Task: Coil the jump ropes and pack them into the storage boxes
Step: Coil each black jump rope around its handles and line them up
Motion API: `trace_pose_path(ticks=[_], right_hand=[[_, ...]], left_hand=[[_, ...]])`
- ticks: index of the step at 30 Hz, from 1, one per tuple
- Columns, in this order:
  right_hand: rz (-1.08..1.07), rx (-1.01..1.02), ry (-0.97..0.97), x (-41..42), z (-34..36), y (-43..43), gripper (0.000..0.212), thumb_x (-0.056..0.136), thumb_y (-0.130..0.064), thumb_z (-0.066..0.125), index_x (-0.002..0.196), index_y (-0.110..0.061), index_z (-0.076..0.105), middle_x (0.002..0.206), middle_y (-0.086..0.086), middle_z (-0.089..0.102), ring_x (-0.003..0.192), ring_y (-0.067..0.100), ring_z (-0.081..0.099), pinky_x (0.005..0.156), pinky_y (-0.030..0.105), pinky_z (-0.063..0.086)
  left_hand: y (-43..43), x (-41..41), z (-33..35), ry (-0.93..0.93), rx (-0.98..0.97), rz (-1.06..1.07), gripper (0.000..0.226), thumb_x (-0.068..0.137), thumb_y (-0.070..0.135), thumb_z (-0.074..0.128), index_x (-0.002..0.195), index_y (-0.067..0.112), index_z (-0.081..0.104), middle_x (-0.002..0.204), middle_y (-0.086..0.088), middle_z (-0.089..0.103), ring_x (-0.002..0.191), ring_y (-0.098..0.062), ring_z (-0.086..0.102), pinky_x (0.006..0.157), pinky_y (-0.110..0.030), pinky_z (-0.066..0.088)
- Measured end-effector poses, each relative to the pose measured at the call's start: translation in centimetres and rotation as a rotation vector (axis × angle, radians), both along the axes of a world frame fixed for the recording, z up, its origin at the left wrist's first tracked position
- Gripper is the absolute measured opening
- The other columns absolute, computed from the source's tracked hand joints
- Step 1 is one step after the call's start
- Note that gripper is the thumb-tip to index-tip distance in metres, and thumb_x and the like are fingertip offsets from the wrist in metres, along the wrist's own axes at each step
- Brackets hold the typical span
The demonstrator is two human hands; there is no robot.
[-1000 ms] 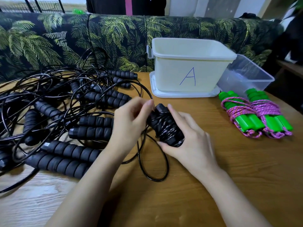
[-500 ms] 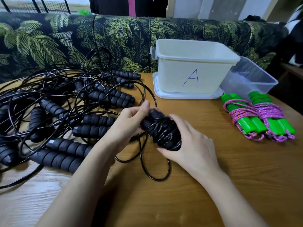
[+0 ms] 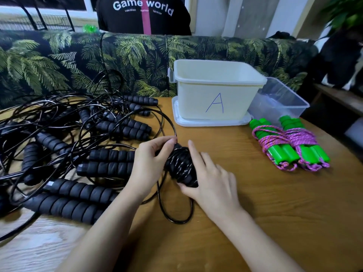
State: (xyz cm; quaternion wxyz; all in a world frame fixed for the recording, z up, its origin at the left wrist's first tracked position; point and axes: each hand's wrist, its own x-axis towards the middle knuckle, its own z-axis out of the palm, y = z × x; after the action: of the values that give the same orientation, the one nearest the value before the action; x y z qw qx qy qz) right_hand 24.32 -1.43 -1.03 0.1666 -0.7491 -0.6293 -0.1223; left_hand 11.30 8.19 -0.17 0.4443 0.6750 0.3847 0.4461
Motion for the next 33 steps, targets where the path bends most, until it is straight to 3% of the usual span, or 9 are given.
trace_pose_path(ticks=[3,6,10,13,17,22,26,28,33], right_hand=[[-0.005,-0.001,0.051,1.2,0.8,0.5,0.092,0.063,-0.061,0.079,0.140,-0.028,0.041,0.109,-0.004,0.067,0.074,0.025,0.070,0.053,0.032,0.047],[-0.202,0.044,0.202,5.2,2.3,2.1,0.081,0.072,-0.060,0.074,0.138,-0.025,0.043,0.123,0.004,0.059,0.098,0.034,0.065,0.067,0.038,0.048],[-0.421,0.058,0.063,11.5,2.9,4.3,0.083,0.075,-0.059,0.073,0.139,-0.015,0.043,0.119,0.013,0.055,0.118,0.034,0.044,0.070,0.040,0.049],[-0.452,-0.004,0.007,13.9,0.8,5.2,0.087,0.083,-0.061,0.064,0.149,-0.014,0.033,0.116,0.017,0.062,0.120,0.037,0.040,0.075,0.041,0.049],[-0.434,0.037,-0.035,14.7,-2.4,5.2,0.079,0.085,-0.059,0.062,0.148,-0.014,0.042,0.144,0.024,0.048,0.139,0.048,0.031,0.108,0.061,0.030],[-0.467,0.057,-0.006,15.0,-3.2,5.5,0.082,0.088,-0.059,0.059,0.150,-0.011,0.037,0.147,0.026,0.044,0.136,0.051,0.034,0.112,0.066,0.023],[-0.398,0.006,0.031,14.0,-1.8,4.8,0.086,0.089,-0.065,0.049,0.155,-0.014,0.026,0.158,0.021,0.028,0.146,0.048,0.016,0.113,0.067,0.017],[-0.285,0.049,0.042,12.0,-0.6,4.0,0.078,0.091,-0.058,0.052,0.153,-0.013,0.031,0.157,0.017,0.031,0.146,0.044,0.018,0.114,0.065,0.022],[0.210,0.092,0.244,3.0,2.3,2.1,0.053,0.096,-0.038,0.057,0.144,-0.017,0.048,0.145,-0.002,0.048,0.137,0.017,0.035,0.114,0.038,0.034]], left_hand=[[0.1,0.0,-0.2,-0.025,0.000,-0.035,0.040,0.100,0.025,0.052,0.139,0.017,0.053,0.130,0.006,0.064,0.120,0.000,0.057,0.107,-0.034,0.045],[0.9,-0.5,-1.3,0.275,0.243,0.084,0.057,0.096,0.044,0.041,0.147,0.018,0.042,0.148,0.000,0.048,0.139,-0.011,0.041,0.119,-0.034,0.028],[1.7,-0.2,-2.6,0.583,0.439,0.092,0.058,0.102,0.052,0.033,0.144,0.015,0.047,0.150,-0.005,0.045,0.145,-0.018,0.032,0.121,-0.032,0.005],[2.1,0.1,-3.4,0.729,0.511,0.099,0.063,0.097,0.055,0.026,0.141,0.018,0.051,0.149,-0.003,0.047,0.143,-0.018,0.035,0.122,-0.039,0.007],[2.2,-0.1,-3.6,0.821,0.542,0.135,0.061,0.097,0.055,0.026,0.138,0.020,0.055,0.145,0.000,0.052,0.140,-0.018,0.041,0.122,-0.043,0.013],[1.6,0.0,-3.1,0.925,0.539,0.127,0.059,0.097,0.053,0.026,0.131,0.021,0.062,0.137,0.000,0.060,0.133,-0.017,0.050,0.120,-0.045,0.019],[0.7,-0.3,-1.4,0.837,0.474,0.047,0.051,0.102,0.049,0.031,0.141,0.024,0.052,0.148,0.003,0.049,0.142,-0.012,0.036,0.123,-0.039,0.001],[-0.2,-1.2,-0.4,0.790,0.460,0.034,0.044,0.102,0.043,0.039,0.141,0.026,0.050,0.149,0.008,0.046,0.142,-0.007,0.033,0.123,-0.037,-0.003],[-3.9,-6.8,0.8,0.764,0.558,0.146,0.040,0.094,0.047,0.042,0.115,0.028,0.069,0.123,0.012,0.066,0.119,-0.010,0.058,0.113,-0.054,0.033]])
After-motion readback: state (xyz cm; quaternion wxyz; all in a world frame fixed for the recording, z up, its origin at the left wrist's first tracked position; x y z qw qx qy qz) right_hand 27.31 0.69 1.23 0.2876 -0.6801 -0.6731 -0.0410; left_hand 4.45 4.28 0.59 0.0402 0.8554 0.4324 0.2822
